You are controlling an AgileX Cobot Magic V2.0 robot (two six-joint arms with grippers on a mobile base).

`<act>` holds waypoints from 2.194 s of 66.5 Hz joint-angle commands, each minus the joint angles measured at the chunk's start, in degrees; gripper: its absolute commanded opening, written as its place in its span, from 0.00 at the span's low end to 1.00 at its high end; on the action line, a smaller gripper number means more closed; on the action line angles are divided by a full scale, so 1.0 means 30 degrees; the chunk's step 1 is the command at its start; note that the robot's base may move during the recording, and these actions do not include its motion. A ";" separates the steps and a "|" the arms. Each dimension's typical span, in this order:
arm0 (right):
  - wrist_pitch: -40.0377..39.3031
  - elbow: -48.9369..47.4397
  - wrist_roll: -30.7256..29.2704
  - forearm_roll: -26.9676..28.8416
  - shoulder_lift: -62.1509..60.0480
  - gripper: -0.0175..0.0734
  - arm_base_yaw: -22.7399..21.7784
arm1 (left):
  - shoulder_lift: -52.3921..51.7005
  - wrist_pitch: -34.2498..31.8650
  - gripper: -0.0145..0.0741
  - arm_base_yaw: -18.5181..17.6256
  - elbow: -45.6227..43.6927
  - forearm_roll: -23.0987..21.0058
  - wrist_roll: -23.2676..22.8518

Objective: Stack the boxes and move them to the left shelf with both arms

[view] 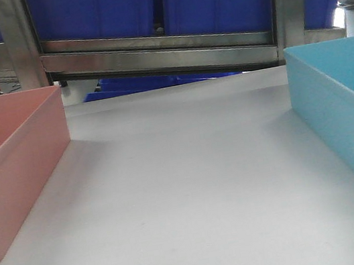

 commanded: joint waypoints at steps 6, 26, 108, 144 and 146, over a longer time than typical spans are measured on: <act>-0.1721 -0.0372 -0.0037 -0.0128 -0.0397 0.25 0.0021 | -0.0304 -0.1722 0.16 -0.0068 0.0495 0.0066 0.0019; -0.1721 -0.0372 -0.0037 -0.0128 -0.0397 0.25 0.0021 | -0.0304 -0.4197 0.16 -0.0068 0.0495 0.0066 0.0019; -0.1808 -0.0372 -0.0037 -0.0128 -0.0397 0.25 0.0025 | 2.4753 1.6542 0.68 0.1645 -2.7165 -0.0039 0.4243; -0.1808 -0.0372 -0.0037 -0.0128 -0.0397 0.25 0.0025 | 3.3820 1.6523 0.67 0.6351 -3.1440 -0.5579 0.8723; -0.1808 -0.0372 -0.0037 -0.0128 -0.0397 0.25 0.0025 | 3.4249 1.6403 0.67 0.6351 -3.1440 -0.5837 0.9019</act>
